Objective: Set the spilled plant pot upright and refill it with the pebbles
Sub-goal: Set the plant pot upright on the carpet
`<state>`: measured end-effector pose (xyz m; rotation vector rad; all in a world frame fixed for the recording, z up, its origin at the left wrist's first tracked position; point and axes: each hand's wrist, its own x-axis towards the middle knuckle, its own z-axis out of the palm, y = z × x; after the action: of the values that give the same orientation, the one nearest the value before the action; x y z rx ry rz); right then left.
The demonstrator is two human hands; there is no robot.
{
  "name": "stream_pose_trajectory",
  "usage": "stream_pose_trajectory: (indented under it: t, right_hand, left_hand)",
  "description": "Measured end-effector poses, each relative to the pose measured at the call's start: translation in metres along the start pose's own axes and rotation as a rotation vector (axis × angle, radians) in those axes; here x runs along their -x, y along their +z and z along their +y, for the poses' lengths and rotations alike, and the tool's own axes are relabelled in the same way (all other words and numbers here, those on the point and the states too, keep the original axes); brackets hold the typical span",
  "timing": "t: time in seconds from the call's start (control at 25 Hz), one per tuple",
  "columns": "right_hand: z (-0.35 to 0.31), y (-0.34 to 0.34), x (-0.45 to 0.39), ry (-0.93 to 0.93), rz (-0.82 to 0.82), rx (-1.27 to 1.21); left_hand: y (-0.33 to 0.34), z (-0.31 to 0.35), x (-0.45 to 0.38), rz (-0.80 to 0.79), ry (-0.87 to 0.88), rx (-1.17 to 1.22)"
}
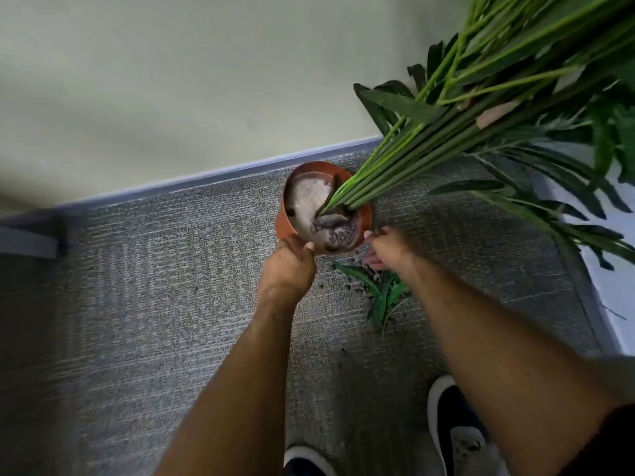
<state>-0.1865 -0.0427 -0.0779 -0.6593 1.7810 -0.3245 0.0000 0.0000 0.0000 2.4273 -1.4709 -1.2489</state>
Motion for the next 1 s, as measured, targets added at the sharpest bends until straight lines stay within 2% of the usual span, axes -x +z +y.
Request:
stream_pose_trajectory:
  t: [0.16, 0.32, 0.4, 0.68, 0.8, 0.88, 1.0]
  right_hand:
    - [-0.004, 0.012, -0.021, -0.015, -0.061, -0.089]
    - [-0.001, 0.017, -0.04, -0.022, -0.055, -0.159]
    - [0.001, 0.019, -0.042, -0.011, -0.065, -0.215]
    - [0.002, 0.025, -0.043, -0.049, 0.024, -0.281]
    - [0.008, 0.013, -0.041, -0.062, 0.112, -0.31]
    - [0.008, -0.008, -0.038, -0.087, 0.195, -0.292]
    - [0.002, -0.049, -0.03, -0.094, 0.268, -0.391]
  left_hand:
    - [0.024, -0.011, -0.03, 0.004, -0.011, 0.223]
    - [0.087, -0.047, -0.099, 0.041, -0.013, 0.469]
    - [0.09, -0.038, -0.095, 0.043, -0.04, 0.591]
    - [0.105, -0.058, -0.122, 0.063, -0.034, 0.628]
    - [0.081, -0.022, -0.082, 0.062, 0.073, 0.56]
    - [0.078, 0.003, -0.062, 0.014, 0.133, 0.647]
    - [0.085, 0.044, -0.05, -0.118, 0.151, 0.857]
